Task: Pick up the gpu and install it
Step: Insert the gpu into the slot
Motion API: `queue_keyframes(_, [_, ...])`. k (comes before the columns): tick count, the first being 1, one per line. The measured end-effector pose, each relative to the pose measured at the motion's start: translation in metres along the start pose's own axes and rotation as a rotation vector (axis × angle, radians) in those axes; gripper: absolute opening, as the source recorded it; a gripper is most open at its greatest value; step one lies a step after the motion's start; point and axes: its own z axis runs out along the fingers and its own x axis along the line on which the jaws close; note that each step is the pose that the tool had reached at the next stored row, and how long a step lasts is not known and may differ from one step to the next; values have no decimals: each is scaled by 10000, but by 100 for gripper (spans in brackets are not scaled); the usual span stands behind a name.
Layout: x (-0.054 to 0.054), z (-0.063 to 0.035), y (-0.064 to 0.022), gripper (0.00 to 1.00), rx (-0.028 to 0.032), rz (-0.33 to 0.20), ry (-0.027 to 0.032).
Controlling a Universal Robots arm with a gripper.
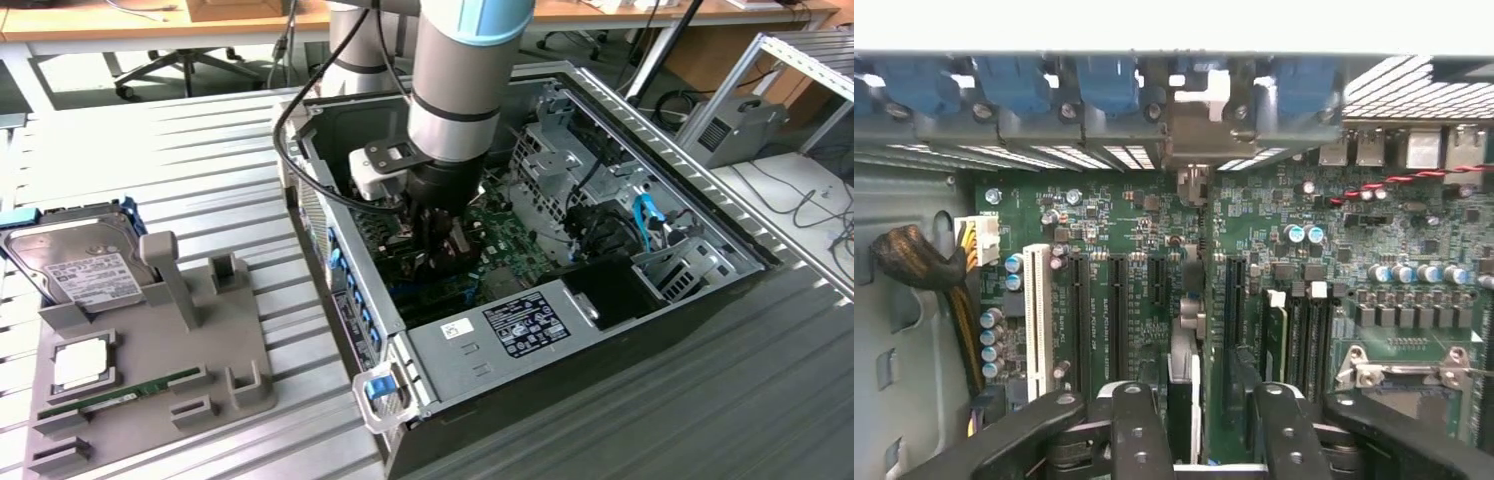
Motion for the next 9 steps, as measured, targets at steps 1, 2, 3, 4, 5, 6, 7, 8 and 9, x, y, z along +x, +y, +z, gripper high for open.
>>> queue_keyframes(1, [-4, -28, -1, 40, 1, 1, 0])
queue_keyframes(2, [-5, -57, -2, 40, 1, 0, -1])
queue_keyframes(3, [-7, -88, -3, 40, -1, 0, 2])
queue_keyframes(4, [-13, -120, -3, 40, 0, 2, -1])
queue_keyframes(5, [-18, -145, -4, 40, 0, 0, 0])
queue_keyframes(6, [-20, -168, -6, 40, 0, -1, 0])
queue_keyframes(7, [-20, -193, -7, 40, -1, -2, 0])
queue_keyframes(8, [-20, -215, -7, 40, 0, -3, -1])
queue_keyframes(9, [-21, -240, -8, 40, 0, -2, -1])
